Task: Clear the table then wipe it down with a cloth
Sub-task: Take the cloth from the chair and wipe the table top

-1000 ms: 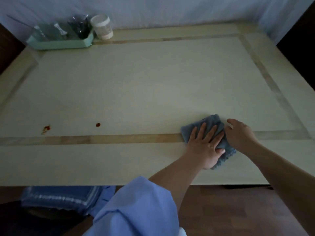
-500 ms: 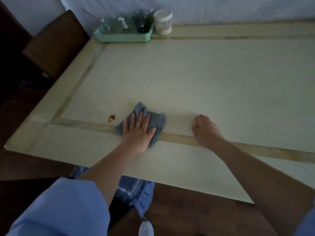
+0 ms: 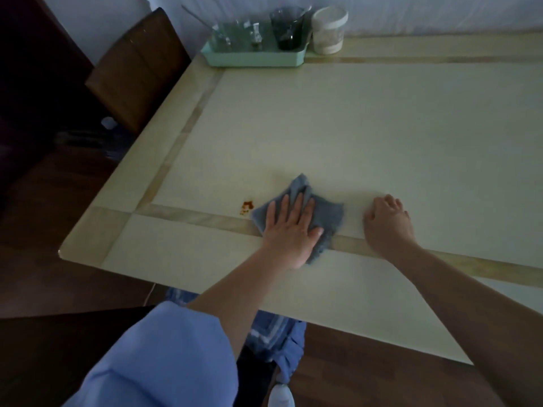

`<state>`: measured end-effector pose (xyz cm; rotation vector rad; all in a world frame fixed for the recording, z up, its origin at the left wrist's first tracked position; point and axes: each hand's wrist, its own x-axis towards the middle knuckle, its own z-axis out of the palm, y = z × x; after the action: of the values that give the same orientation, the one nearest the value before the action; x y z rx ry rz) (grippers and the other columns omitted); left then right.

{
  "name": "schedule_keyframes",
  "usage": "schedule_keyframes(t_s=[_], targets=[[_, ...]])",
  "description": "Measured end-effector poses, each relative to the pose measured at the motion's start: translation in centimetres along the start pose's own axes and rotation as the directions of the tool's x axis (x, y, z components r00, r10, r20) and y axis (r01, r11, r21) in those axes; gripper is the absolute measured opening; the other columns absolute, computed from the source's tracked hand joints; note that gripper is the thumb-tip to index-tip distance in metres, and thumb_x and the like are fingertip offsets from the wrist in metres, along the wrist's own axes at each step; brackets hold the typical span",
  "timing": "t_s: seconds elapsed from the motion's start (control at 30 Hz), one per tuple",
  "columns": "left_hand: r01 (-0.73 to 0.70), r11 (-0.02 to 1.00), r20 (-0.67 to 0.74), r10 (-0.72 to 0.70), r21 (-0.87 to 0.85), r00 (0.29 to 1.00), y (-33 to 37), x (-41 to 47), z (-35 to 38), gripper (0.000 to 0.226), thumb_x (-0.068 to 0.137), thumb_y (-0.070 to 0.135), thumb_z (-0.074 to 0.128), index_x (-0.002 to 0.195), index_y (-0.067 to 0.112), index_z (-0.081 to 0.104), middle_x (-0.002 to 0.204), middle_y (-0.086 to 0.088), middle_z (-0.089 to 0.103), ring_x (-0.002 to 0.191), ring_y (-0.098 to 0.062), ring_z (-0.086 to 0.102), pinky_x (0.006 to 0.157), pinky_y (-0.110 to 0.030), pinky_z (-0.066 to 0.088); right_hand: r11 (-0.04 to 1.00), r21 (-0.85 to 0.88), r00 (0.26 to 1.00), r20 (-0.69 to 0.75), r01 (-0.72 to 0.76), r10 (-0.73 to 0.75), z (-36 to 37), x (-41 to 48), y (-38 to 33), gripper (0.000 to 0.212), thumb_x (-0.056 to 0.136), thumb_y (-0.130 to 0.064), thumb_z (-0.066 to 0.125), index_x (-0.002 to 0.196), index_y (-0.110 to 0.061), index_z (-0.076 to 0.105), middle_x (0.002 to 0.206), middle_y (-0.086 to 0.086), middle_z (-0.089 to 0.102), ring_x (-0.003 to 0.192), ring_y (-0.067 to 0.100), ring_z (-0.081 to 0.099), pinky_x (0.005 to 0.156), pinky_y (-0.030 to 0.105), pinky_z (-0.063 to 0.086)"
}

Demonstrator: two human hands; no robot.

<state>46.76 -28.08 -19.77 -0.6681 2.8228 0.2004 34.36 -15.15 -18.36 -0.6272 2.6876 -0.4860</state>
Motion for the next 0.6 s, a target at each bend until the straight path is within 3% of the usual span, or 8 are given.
schedule_keyframes(t_s=[0.17,0.27,0.33,0.43,0.5,0.6], targets=[[0.271,0.954,-0.034,-0.269,0.125,0.962,-12.0,-1.2,-0.6,0.065,0.093,0.052,0.005,0.15,0.022,-0.005,0.16,0.0,-0.008,0.147,-0.027,-0.006,0.116,-0.049,-0.004,1.0,-0.007,0.999,0.037,0.029,-0.028,2.0,0.1,-3.6,0.044,0.093,-0.025,0.042,0.128,0.002,0.045,0.147,0.021,0.032,0.14,0.032,0.023,0.115,0.041,0.024],[0.486,0.873,0.038,-0.484,-0.039,0.874,-15.5,-2.1,-0.7,0.065,0.095,0.055,0.015,0.15,0.027,-0.007,0.16,0.0,-0.011,0.146,-0.032,-0.009,0.118,-0.05,-0.005,0.997,0.012,0.996,0.04,0.075,-0.076,2.8,-0.2,-4.3,0.047,0.093,-0.027,0.044,0.132,-0.001,0.042,0.153,0.016,0.026,0.144,0.03,0.016,0.118,0.039,0.018],[0.532,0.842,0.044,-0.531,-0.089,0.846,-14.4,-1.8,-0.7,0.067,0.096,0.054,0.019,0.15,0.025,-0.006,0.16,-0.002,-0.011,0.145,-0.036,-0.01,0.118,-0.049,-0.006,0.995,0.011,0.994,0.047,0.099,-0.099,3.1,-0.6,-4.3,0.053,0.093,-0.028,0.045,0.139,-0.003,0.035,0.157,0.013,0.017,0.147,0.028,0.009,0.12,0.037,0.011],[0.407,0.91,-0.014,-0.409,-0.078,0.912,-9.0,-1.0,-0.3,0.067,0.096,0.05,0.026,0.151,0.023,-0.002,0.16,-0.002,-0.009,0.145,-0.04,-0.007,0.118,-0.049,-0.005,0.992,0.012,0.991,0.05,0.126,-0.127,3.2,-0.7,-4.0,0.057,0.094,-0.028,0.045,0.143,-0.004,0.029,0.159,0.012,0.012,0.148,0.027,0.005,0.12,0.035,0.006],[0.248,0.967,-0.029,-0.25,-0.052,0.968,-4.5,-0.7,0.1,0.068,0.095,0.049,0.028,0.151,0.022,-0.001,0.16,-0.003,-0.011,0.145,-0.039,-0.009,0.117,-0.049,-0.008,0.991,0.02,0.989,0.052,0.135,-0.136,3.0,-0.6,-3.8,0.052,0.093,-0.024,0.044,0.14,-0.004,0.034,0.158,0.013,0.017,0.147,0.028,0.01,0.119,0.036,0.01],[0.114,0.992,0.023,-0.113,-0.06,0.993,-0.6,-0.4,0.2,0.068,0.097,0.048,0.024,0.15,0.02,-0.007,0.159,-0.002,-0.018,0.145,-0.033,-0.019,0.117,-0.044,-0.014,0.988,0.036,0.987,0.05,0.149,-0.151,2.8,-0.4,-3.8,0.038,0.092,-0.018,0.041,0.127,-0.002,0.046,0.15,0.017,0.031,0.141,0.032,0.023,0.116,0.04,0.021]])
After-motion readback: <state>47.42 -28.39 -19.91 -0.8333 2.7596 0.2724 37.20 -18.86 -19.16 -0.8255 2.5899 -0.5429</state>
